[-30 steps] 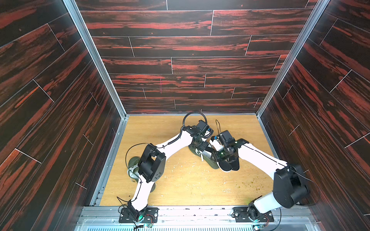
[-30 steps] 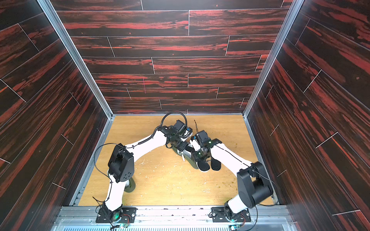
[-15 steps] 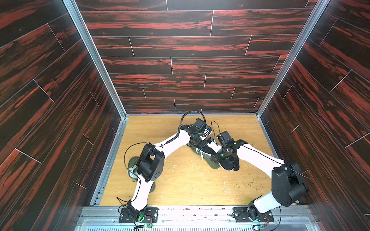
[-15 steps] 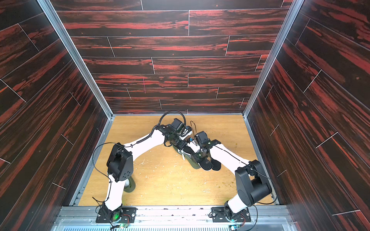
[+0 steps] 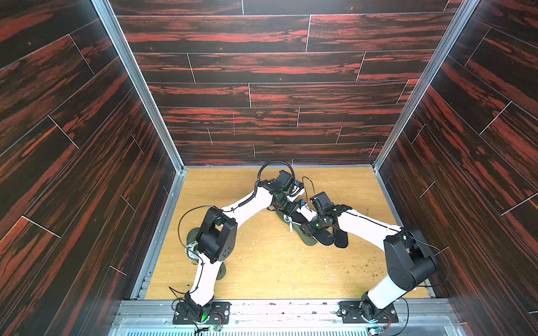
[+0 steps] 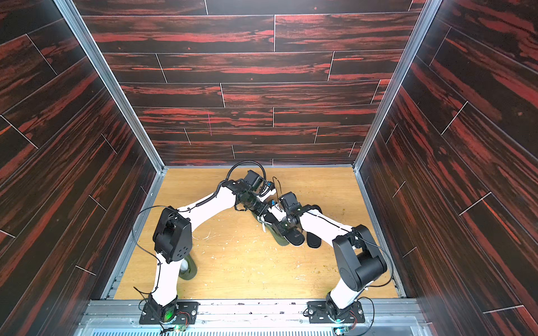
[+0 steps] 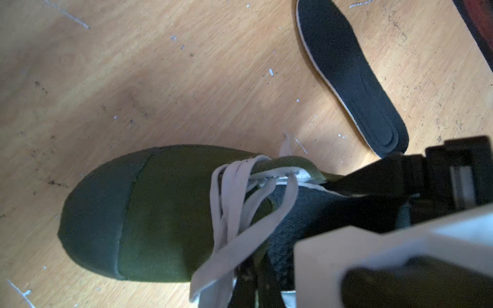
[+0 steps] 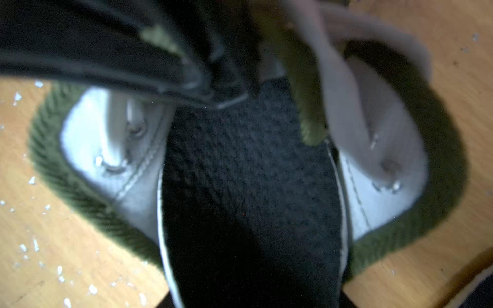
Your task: Insert the insole into the shoe
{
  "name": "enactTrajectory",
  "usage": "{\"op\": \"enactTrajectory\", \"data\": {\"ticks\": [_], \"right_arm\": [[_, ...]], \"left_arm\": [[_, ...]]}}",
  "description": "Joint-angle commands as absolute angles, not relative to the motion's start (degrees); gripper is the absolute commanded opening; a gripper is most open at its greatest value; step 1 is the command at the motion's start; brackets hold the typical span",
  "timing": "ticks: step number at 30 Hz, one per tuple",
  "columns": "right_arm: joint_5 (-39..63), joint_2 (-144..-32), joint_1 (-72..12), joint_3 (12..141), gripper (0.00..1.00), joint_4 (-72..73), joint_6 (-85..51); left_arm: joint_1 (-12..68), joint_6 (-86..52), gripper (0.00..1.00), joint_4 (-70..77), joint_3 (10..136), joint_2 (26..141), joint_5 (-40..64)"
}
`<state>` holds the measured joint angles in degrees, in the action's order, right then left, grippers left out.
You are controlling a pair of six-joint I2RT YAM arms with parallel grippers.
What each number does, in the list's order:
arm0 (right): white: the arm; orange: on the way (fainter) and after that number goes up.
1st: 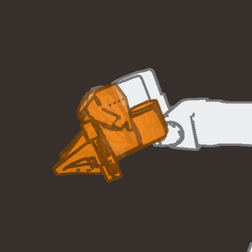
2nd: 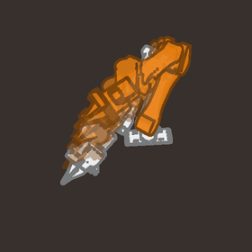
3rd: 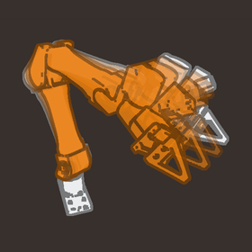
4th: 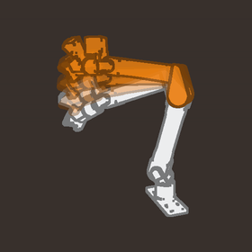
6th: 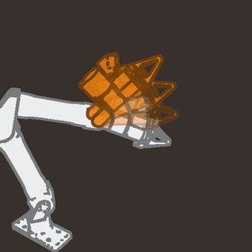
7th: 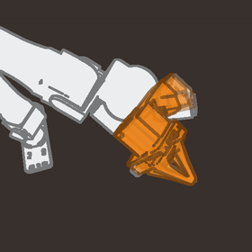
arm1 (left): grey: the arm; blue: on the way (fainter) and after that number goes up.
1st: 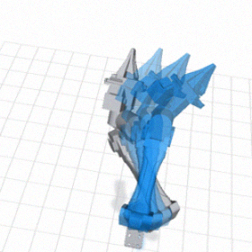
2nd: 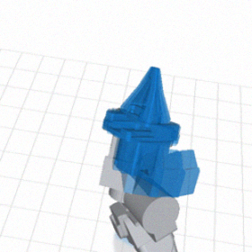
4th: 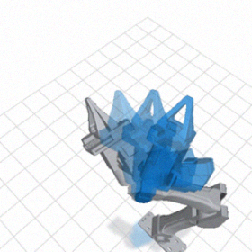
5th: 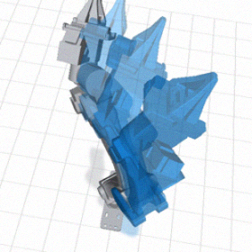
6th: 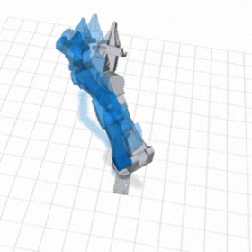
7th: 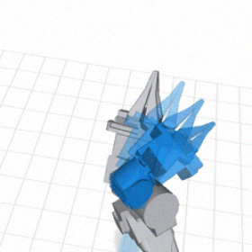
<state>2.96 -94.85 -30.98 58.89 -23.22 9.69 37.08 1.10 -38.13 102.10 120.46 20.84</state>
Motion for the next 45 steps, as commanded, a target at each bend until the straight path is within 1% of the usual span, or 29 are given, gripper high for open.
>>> {"op": "enactTrajectory", "data": {"ticks": [1,6,10,15,21,24,31,32,35,36,39,45], "right_arm": [[4.3,-96.8,-32.0,61.4,0.58,-19.6,8.8],[5.6,-94.4,-31.8,61.1,0.7,-20.2,6.4],[9.2,-91.4,-31.3,59.6,0.76,-21.9,5.5],[9.1,-90.0,-30.6,59.5,0.76,-24.6,3.7],[10.2,-86.4,-27.0,60.3,0.76,-29.9,-1.9],[7.6,-84.6,-25.6,59.3,0.71,-32.3,-5.4],[8.2,-84.0,-24.7,54.5,0.49,-29.8,-9.9],[8.1,-84.3,-24.7,54.3,0.45,-29.3,-10.3],[8.1,-85.2,-24.7,54.1,0.23,-27.8,-11.5],[8.4,-85.1,-24.7,53.9,0.18,-27.0,-12.1],[8.7,-85.1,-24.9,54.2,0.13,-25.0,-14.2],[10.6,-88.7,-27.5,57.0,0.1,-23.4,-17.0]], "left_arm": [[37.6,0.1,0.0,-34.0,100.9,115.4,25.5],[37.2,-1.1,0.0,-33.5,99.2,114.8,24.1],[37.2,-1.9,0.0,-33.4,98.9,114.7,23.5],[37.2,-2.4,0.0,-31.3,98.7,114.6,22.8],[37.1,-2.6,0.0,-31.8,99.5,115.1,22.4],[37.2,-2.5,0.0,-31.9,99.7,115.4,22.5],[37.2,-2.2,0.0,-31.9,99.8,115.5,22.7],[37.2,-2.3,0.0,-31.9,99.9,115.4,22.6],[37.2,-2.1,0.0,-32.2,100.2,115.3,22.7],[37.2,-2.1,0.0,-32.3,100.3,115.3,22.7],[37.3,-1.5,0.0,-32.4,100.4,115.4,23.0],[37.6,-0.9,0.0,-34.1,100.1,115.3,23.2]]}}
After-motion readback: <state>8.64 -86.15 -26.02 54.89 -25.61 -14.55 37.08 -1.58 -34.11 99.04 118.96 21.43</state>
